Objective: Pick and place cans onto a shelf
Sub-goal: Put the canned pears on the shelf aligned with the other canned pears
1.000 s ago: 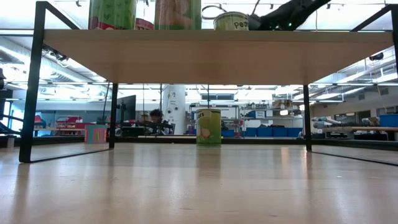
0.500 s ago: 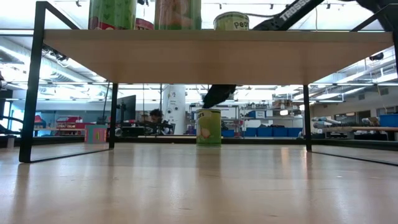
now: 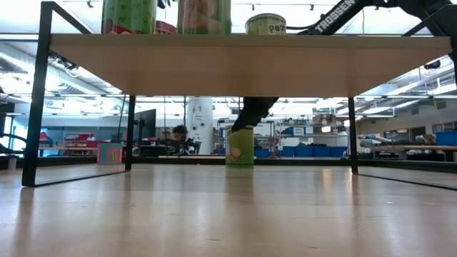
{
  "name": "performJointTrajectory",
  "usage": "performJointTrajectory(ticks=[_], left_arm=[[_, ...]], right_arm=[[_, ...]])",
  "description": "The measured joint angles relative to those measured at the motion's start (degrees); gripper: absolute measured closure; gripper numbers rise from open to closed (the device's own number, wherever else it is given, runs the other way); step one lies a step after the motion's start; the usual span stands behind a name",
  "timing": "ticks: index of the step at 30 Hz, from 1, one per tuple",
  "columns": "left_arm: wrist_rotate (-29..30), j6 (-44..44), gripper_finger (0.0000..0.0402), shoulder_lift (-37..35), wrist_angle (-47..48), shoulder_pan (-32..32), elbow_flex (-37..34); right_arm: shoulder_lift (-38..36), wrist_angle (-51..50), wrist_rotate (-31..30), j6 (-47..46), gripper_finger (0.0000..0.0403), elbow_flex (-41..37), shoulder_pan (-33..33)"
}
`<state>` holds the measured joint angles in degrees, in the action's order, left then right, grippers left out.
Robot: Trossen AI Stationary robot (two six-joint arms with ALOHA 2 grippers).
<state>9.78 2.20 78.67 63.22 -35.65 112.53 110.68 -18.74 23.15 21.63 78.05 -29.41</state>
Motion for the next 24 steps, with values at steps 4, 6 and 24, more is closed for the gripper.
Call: performJointTrajectory(ticks=[4,6,24], left_arm=[[-0.6,0.0,0.0100,0.0,0.1,0.2,0.0],[-1.2,0.0,0.0100,0.0,0.1,0.2,0.0],[-2.0,0.0,0.0100,0.0,0.1,0.3,0.0]], right_arm=[[0.0,-0.6,-1.1,-0.5,0.0030,-0.3,0.1],[0.0,-0.9,-1.0,-0.3,0.0046,-0.3,0.1],[-21.4,-2.8,-5.1,-12.0,0.0079,-0.4,1.5]])
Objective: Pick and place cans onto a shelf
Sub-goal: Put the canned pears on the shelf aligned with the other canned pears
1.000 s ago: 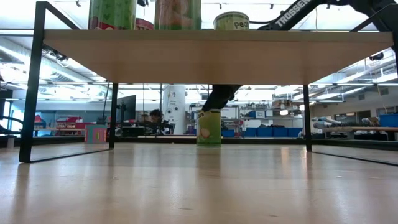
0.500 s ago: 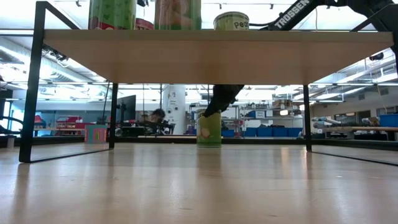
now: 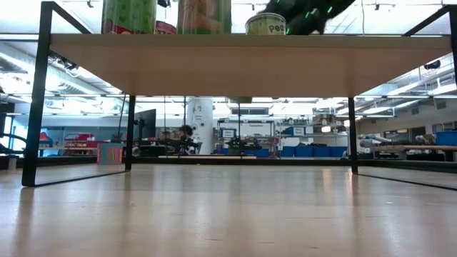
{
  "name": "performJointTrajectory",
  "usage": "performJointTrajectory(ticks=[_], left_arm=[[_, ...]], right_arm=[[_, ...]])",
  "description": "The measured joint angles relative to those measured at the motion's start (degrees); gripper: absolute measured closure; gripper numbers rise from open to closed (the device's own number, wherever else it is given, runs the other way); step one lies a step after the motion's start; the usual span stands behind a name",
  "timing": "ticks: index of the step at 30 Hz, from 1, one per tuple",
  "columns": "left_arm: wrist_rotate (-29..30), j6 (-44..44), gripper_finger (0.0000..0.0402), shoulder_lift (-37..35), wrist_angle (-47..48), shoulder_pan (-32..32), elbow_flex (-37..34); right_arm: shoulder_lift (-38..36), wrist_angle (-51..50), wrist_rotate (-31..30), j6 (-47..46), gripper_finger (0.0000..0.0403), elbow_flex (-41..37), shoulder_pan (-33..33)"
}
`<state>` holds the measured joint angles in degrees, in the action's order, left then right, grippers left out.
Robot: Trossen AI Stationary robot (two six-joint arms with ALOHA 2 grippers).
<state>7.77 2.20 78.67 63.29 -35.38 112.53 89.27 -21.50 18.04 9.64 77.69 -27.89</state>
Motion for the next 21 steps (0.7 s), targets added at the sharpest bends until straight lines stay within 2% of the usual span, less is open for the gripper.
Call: performJointTrajectory(ticks=[8,17,21], left_arm=[[0.0,0.0,0.0100,0.0,-0.1,0.0,0.0],[-0.4,-7.2,0.0099,0.0,-0.5,0.0,0.0],[-5.8,-8.1,0.0099,-0.1,1.9,1.4,0.0]], right_arm=[[-11.1,-0.2,0.0,-11.9,0.0079,0.0,6.8],[-16.7,3.0,1.1,-19.6,0.0079,0.0,23.9],[-15.5,-0.2,-4.2,-22.6,0.0079,2.9,32.1]])
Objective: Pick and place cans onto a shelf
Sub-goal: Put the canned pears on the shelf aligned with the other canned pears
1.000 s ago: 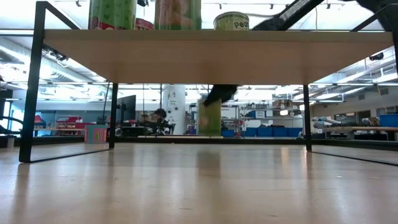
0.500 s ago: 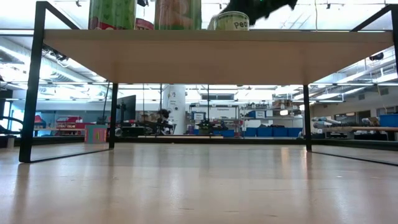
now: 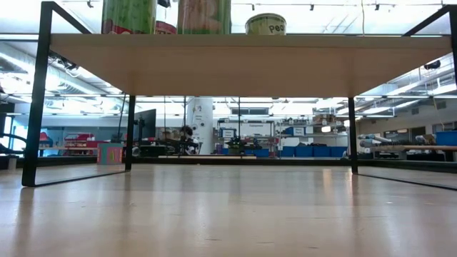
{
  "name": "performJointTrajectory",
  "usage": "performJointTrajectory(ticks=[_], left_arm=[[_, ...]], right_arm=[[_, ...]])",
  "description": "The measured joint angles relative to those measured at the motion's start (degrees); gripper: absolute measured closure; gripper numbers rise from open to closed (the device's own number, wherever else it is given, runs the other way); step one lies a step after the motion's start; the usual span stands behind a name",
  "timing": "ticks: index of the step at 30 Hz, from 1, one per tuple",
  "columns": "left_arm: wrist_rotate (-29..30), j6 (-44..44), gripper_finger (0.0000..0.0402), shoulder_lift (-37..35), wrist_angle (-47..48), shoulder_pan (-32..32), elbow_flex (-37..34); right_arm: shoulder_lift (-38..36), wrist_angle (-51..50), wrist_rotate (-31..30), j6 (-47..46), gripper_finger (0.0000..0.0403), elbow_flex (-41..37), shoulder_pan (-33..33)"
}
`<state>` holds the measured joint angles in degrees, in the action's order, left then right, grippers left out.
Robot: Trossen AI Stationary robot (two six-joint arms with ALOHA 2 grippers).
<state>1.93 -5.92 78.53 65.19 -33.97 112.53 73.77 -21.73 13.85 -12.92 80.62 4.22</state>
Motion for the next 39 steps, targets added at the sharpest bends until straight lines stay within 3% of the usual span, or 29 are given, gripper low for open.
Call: performJointTrajectory(ticks=[7,12,23,30,39], left_arm=[[-7.3,5.3,0.0099,-0.4,3.6,6.6,0.0],[-9.1,5.2,0.0099,-1.7,5.1,11.9,0.0],[-11.7,3.2,0.0099,-3.8,5.0,21.9,0.0],[-11.7,3.1,0.0099,-3.1,4.7,23.0,0.0],[-11.2,3.1,0.0099,-2.4,2.4,23.0,0.0]], right_arm=[[6.2,-12.9,-12.7,-1.1,0.0080,10.2,10.3],[11.7,-19.1,-16.5,0.4,0.0080,15.4,14.4],[16.9,-24.1,-14.7,14.3,0.0080,16.0,17.0],[18.8,-28.8,-6.0,29.9,0.0079,16.0,14.1],[20.9,-29.9,-0.2,34.8,0.0079,16.0,9.1]])
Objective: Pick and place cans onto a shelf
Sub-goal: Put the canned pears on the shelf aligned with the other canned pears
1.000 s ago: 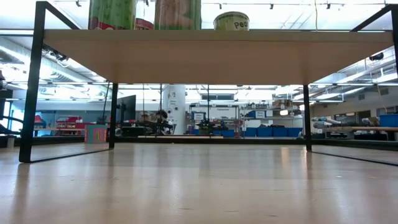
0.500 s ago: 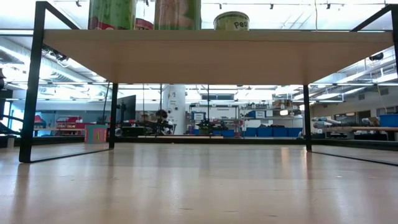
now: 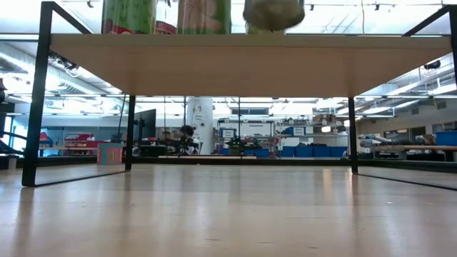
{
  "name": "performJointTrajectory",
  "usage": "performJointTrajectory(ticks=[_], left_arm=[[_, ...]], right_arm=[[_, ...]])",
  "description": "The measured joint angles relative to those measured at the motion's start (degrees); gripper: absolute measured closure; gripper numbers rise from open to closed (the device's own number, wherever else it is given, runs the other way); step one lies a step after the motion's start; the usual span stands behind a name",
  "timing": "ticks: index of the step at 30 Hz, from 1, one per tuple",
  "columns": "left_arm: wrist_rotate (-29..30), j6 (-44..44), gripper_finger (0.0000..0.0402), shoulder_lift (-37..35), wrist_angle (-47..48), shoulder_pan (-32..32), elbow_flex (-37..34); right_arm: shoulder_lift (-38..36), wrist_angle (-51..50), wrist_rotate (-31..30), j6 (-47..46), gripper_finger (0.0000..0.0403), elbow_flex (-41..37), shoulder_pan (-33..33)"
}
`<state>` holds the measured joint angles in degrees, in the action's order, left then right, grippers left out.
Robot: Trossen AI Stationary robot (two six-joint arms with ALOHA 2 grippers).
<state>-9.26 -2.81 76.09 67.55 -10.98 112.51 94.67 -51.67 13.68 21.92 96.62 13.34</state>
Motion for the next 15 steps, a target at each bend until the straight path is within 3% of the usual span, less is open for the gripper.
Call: performJointTrajectory(ticks=[15], left_arm=[[0.0,0.0,0.0099,0.0,-1.7,0.0,0.0]], right_arm=[[2.4,-3.2,4.1,2.3,0.0078,-0.4,-3.4]])
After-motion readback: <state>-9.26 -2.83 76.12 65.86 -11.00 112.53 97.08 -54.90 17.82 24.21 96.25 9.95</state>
